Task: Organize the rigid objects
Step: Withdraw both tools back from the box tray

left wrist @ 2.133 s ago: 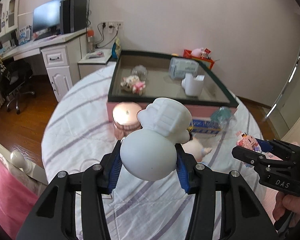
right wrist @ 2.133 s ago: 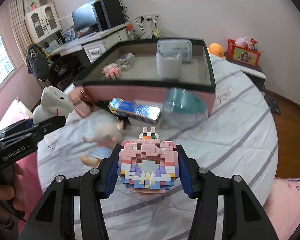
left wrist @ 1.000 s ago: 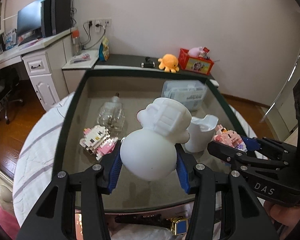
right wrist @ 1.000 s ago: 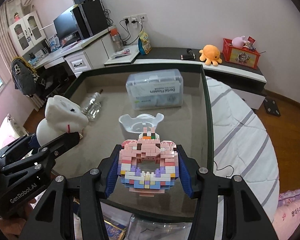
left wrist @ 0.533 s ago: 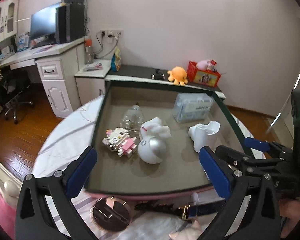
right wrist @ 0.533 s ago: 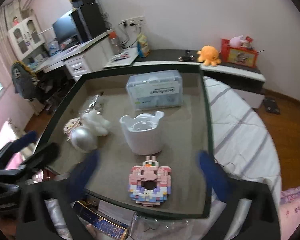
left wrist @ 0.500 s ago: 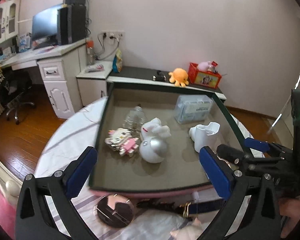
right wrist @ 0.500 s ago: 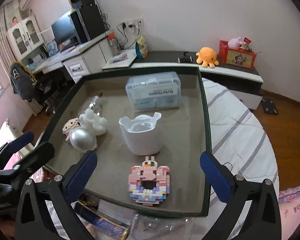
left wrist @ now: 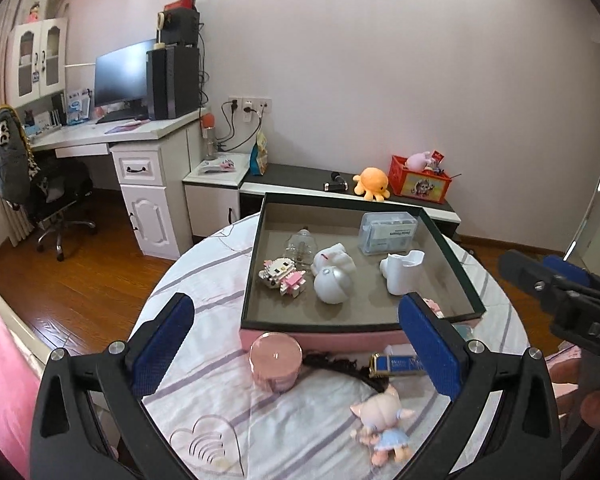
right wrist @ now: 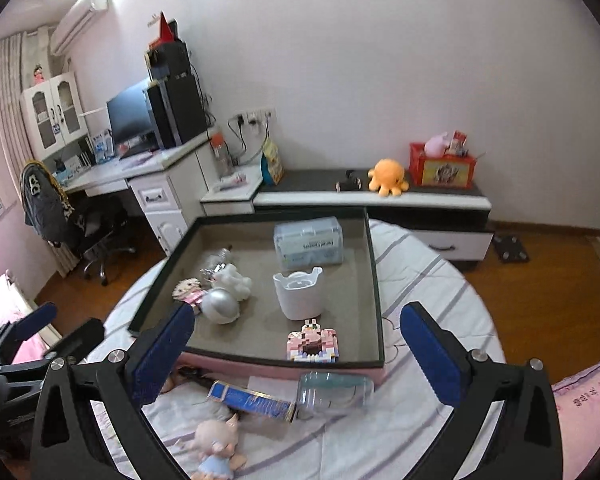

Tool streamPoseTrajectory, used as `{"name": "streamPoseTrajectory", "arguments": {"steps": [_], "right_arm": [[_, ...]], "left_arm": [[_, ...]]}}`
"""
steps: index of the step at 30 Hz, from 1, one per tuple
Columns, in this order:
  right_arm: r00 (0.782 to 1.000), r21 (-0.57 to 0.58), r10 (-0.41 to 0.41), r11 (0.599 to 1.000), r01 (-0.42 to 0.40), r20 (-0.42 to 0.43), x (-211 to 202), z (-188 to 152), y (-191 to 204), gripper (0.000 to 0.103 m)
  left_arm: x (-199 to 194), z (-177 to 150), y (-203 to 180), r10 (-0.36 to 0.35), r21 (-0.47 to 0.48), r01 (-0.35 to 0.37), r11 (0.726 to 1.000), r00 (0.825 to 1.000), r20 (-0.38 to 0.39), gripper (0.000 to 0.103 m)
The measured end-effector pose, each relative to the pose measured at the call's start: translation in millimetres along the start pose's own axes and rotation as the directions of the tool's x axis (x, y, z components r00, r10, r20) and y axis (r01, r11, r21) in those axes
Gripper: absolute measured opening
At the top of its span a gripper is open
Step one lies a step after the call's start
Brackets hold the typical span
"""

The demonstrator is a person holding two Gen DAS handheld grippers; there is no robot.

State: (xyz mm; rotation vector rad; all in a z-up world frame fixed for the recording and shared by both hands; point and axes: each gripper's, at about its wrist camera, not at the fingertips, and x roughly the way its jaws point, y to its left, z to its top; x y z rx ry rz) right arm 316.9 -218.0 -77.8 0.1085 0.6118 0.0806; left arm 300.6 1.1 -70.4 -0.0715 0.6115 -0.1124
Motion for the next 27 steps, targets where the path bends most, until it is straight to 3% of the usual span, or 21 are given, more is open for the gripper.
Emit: {"name": "streamPoseTrajectory", "arguments": {"steps": [10,27], "right_arm": [[0.994,-0.018,0.004,1.000,-0.002,0.108,-78.3,-20.6,8.9,0.103],[0.997,0.021,-0.019,1.000,0.017,0.079,-114.3,-75.9,0.3,0.103]], "left_arm": [[-48.8,-22.7,-6.0,0.010,-0.009,-0.009,1.000,1.000,0.029,0.103],[-91.2,-52.0,-18.6,0.036,0.014,-0.036,0.999,0.999,0.023,0.103]]}}
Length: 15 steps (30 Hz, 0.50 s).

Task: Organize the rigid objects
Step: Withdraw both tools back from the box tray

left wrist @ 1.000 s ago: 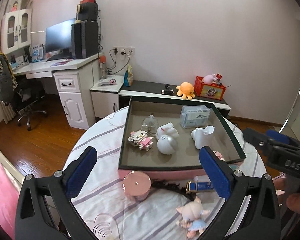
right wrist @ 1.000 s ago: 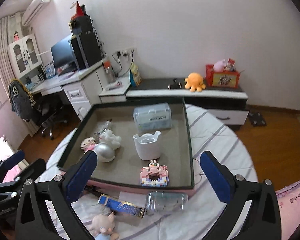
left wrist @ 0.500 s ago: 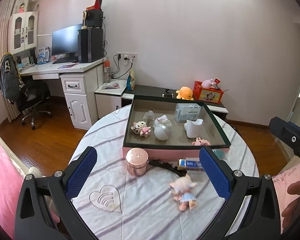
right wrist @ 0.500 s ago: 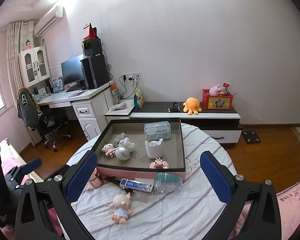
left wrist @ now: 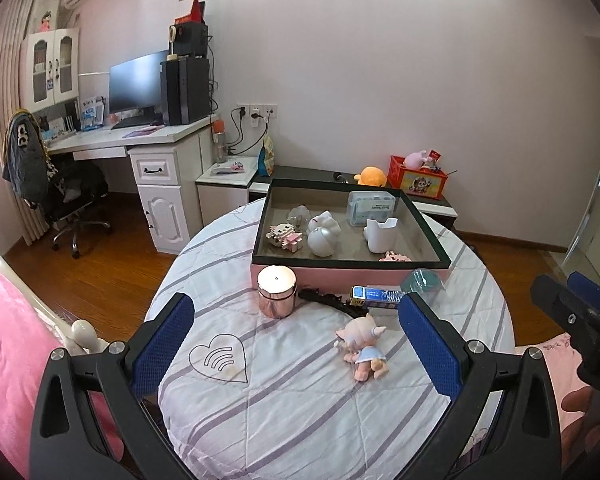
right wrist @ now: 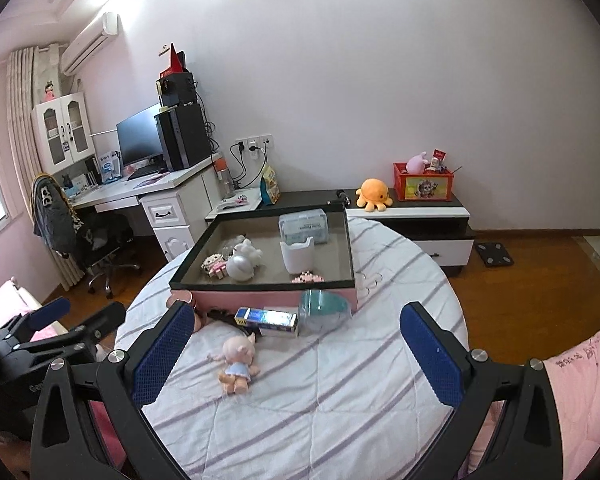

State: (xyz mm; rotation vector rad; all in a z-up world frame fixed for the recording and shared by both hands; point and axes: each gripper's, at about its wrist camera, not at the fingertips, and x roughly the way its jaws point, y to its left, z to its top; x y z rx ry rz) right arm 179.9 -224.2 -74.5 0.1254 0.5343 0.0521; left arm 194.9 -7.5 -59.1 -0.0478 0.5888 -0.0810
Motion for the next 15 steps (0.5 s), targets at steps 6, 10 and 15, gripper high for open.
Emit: {"name": "streamPoseTrajectory", "arguments": {"steps": [6,10,15], "right_arm": [[1.000,0.000,0.008,1.000,-0.008,-0.008,-3.8,-4.1,1.0,0.103],[1.000,-0.010,0.014,1.000,-0.014,-0.013,-6.3,-7.0,5.1,0.103],[1.000,-0.016,0.016,1.000,-0.016,-0.014,-7.2,-7.1,7.5,0.103]], "left_arm": [[-6.0,-2.0,-0.3,0.002,0.001,-0.002,1.000,1.000,0.004,0.103],[-9.6,-2.9,-0.9,-0.001,0.003,0.001,1.000,1.000,0.008,0.103],[-13.7,-3.1,-0.8,0.003,0.003,-0.003,1.000,1.000,0.012,0.103]]}}
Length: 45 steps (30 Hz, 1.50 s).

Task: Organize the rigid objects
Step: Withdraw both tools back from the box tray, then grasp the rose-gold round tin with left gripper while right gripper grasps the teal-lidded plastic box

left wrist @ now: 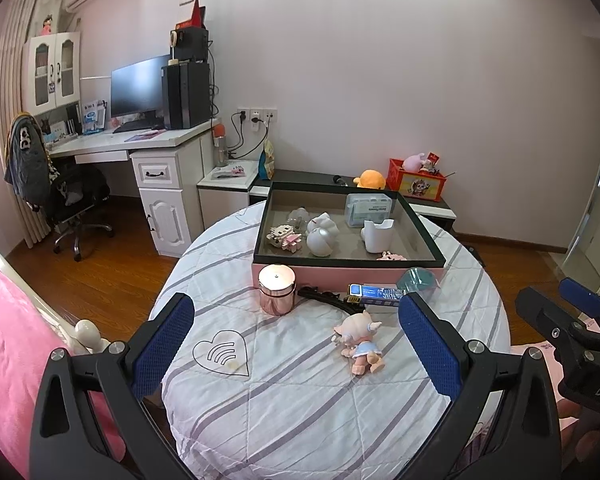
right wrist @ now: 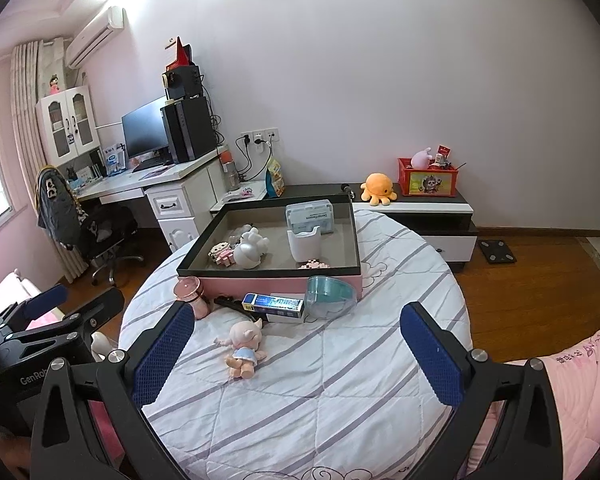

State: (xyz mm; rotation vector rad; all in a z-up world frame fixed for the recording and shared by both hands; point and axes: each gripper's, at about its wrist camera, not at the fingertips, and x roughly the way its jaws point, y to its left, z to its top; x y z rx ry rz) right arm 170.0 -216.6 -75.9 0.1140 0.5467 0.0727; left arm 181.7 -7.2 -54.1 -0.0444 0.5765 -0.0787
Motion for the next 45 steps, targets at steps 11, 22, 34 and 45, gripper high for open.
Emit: {"name": "streamPoseTrajectory", "arguments": {"steps": [11,22,34,45], "right_arm": [[1.000,-0.014,0.006,1.000,-0.005,0.002,-0.5,-0.6,7.5,0.103],[1.000,-0.019,0.002,1.000,-0.002,-0.010,4.6,-1.9,5.9,0.103],[0.989,0.019,-0.054,0.998,0.057,-0.140,70.4,-11.3,-24.7,0.103],[0.964,0.067,-0.049,0.995,0.069,-0.261,160.0,-10.2,-48.0,0.103]], "left_arm": [[-1.4,-0.6,0.0,0.002,-0.003,-0.002,1.000,1.000,0.000,0.103],[8.2,-8.5,10.3,0.017,-0.013,-0.017,1.000,0.999,-0.030,0.103],[84.1,-26.1,28.2,0.067,-0.033,-0.073,0.997,0.987,-0.146,0.103],[178.4,-24.9,32.2,0.099,0.019,-0.097,0.995,0.965,-0.242,0.103]]}}
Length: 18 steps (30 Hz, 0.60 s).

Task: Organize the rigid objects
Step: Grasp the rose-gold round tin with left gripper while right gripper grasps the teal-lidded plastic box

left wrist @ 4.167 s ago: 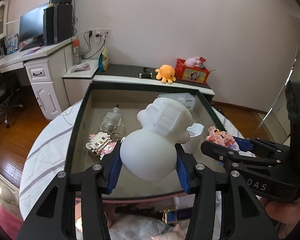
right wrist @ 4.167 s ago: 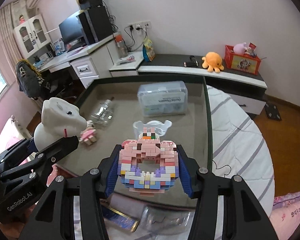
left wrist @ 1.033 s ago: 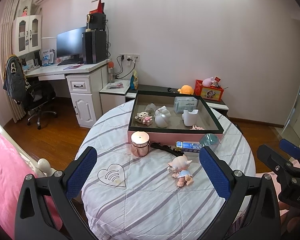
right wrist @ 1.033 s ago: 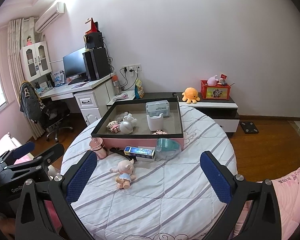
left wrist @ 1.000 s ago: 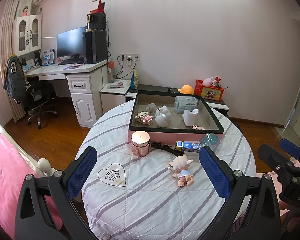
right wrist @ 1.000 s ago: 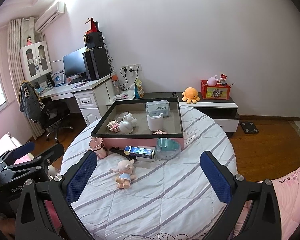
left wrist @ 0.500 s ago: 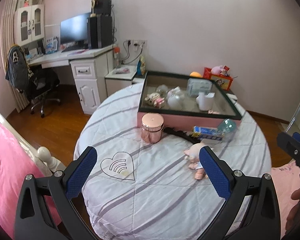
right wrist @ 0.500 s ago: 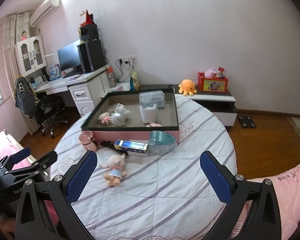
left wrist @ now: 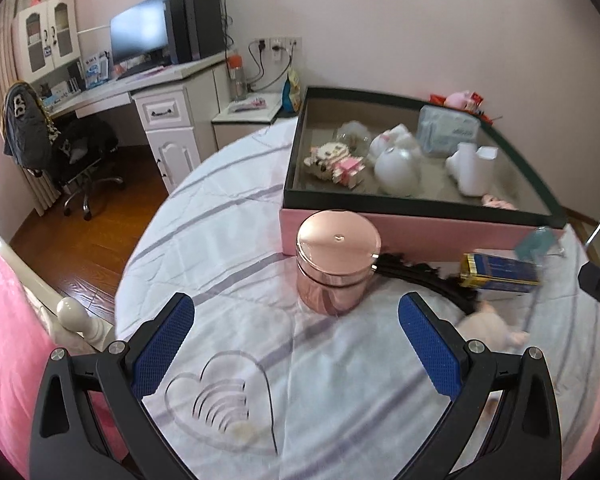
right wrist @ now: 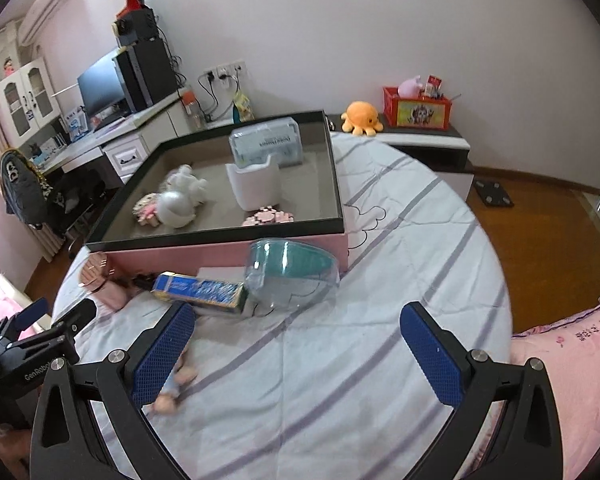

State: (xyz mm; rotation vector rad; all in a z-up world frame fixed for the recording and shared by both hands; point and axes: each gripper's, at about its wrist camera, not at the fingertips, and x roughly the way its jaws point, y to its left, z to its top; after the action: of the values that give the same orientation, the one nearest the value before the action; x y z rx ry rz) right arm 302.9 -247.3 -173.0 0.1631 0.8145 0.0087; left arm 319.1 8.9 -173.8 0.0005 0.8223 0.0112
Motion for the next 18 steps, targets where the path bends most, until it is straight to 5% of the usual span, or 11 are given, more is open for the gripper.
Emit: {"name": "streamPoseTrajectory", "arguments": {"steps": [12,14,18], "right_arm": [[0.997,0.053,0.044,0.998,-0.040,-0.064,56.7,14.6,-8.4,0.103],[0.997,0.061,0.038,0.998,-0.034,-0.068,60.5,15.2,-10.5,0.102],[0.996,0.063,0.057,0.997,-0.052,-0.075,66.8,9.1,-12.8,0.082]], "left_arm": [[42.5,11.6,-1.2,-0.002,-0.004,0.002,1.000,0.999,-0.053,0.097],[47.8,12.9,-4.8,-0.031,0.007,0.032,0.999,0.997,-0.068,0.074],[50.5,13.5,-5.8,-0.064,0.003,0.064,0.998,0.995,-0.072,0.048]]}}
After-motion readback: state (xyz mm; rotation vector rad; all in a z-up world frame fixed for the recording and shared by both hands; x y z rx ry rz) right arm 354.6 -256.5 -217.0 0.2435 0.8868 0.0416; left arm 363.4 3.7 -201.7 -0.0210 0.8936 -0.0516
